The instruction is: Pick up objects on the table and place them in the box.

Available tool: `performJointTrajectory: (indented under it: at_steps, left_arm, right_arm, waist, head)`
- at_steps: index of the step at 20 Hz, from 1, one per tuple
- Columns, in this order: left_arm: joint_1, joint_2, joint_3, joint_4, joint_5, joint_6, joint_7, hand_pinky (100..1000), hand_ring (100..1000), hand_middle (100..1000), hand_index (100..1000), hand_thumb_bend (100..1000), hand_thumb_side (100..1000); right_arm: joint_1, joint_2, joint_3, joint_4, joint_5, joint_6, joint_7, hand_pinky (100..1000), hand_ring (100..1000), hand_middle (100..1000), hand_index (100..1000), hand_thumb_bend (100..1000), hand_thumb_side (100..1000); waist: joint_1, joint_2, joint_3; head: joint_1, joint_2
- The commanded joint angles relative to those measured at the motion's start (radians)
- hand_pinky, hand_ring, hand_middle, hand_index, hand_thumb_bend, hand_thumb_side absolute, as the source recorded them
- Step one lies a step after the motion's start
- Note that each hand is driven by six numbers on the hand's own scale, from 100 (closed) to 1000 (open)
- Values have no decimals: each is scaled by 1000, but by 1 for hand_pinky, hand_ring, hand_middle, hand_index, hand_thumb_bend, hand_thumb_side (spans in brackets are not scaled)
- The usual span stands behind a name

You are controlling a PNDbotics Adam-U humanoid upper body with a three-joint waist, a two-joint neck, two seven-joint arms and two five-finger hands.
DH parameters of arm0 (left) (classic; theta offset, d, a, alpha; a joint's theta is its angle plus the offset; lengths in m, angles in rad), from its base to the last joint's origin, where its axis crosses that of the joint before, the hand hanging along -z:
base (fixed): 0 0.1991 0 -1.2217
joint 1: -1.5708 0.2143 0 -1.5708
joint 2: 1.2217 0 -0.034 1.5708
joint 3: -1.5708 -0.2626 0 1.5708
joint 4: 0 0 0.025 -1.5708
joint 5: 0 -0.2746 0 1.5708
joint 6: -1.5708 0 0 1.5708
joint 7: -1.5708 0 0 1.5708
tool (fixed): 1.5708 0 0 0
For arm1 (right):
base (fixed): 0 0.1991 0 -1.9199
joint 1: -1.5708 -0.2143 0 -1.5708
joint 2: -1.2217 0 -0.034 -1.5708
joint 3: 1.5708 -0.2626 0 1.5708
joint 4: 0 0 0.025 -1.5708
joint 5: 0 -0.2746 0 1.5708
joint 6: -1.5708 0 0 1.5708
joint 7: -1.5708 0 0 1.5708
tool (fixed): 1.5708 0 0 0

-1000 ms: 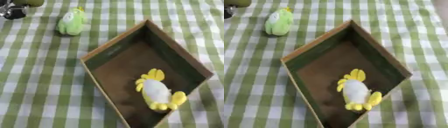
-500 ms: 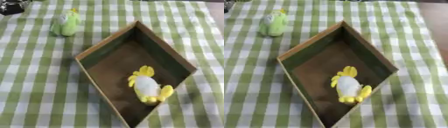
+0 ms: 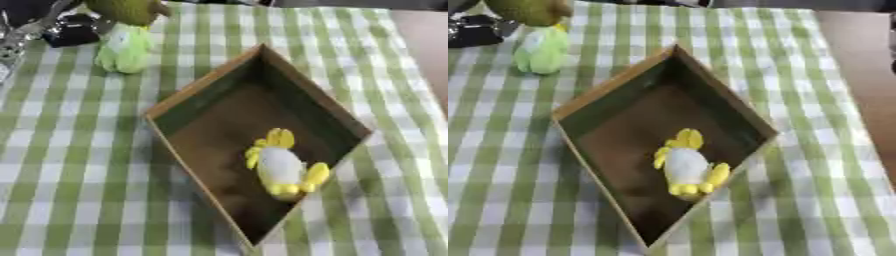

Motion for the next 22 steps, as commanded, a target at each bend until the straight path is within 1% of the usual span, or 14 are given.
performJointTrajectory:
  at_steps: [1,3,6,8,14,17,20,22]
  left_arm:
    - [-9,-58,-40,-96,12,-30,-40,369,480,482,622,147,100]
    - [-5,-104,-73,-144,12,-48,-60,370,482,481,621,167,100]
    - [7,-161,-115,-216,2,-70,-94,370,482,481,621,168,100]
    - [24,-192,-134,-265,3,-73,-121,370,481,481,622,152,100]
    - [93,-251,-176,-409,10,-33,-218,367,476,482,627,100,100]
    - [107,-284,-192,-405,6,-23,-267,366,475,482,629,100,100]
    - [116,-328,-198,-366,-3,-28,-363,366,476,483,631,100,100]
    - [125,-345,-202,-338,-10,-34,-405,364,479,487,637,100,100]
  right_arm:
    - [-1,-41,-16,-16,3,3,-9,843,874,656,933,100,470]
    - [1,-44,-17,-16,4,4,-12,843,873,656,933,100,470]
    - [6,-47,-18,-16,7,7,-16,843,876,655,933,100,470]
    - [9,-47,-19,-16,9,11,-19,843,879,654,933,100,470]
    - [11,-51,-17,-16,14,17,-22,843,884,652,933,100,470]
    - [9,-51,-15,-16,15,17,-22,843,884,651,933,100,470]
    - [6,-52,-11,-16,16,17,-20,843,885,650,933,100,470]
    - [4,-52,-10,-16,17,17,-20,843,886,650,933,100,470]
  waist:
    - [4,-38,10]
    - [6,-44,23]
    - [11,-50,38]
    - [13,-52,47]
    - [14,-50,62]
    - [12,-48,63]
    - [10,-44,59]
    - [9,-41,57]
  head:
    - [-23,23]
    - [-36,33]
    - [-47,45]
    - [-48,49]
    - [-45,55]
    - [-43,55]
    - [-46,53]
    - [-48,50]
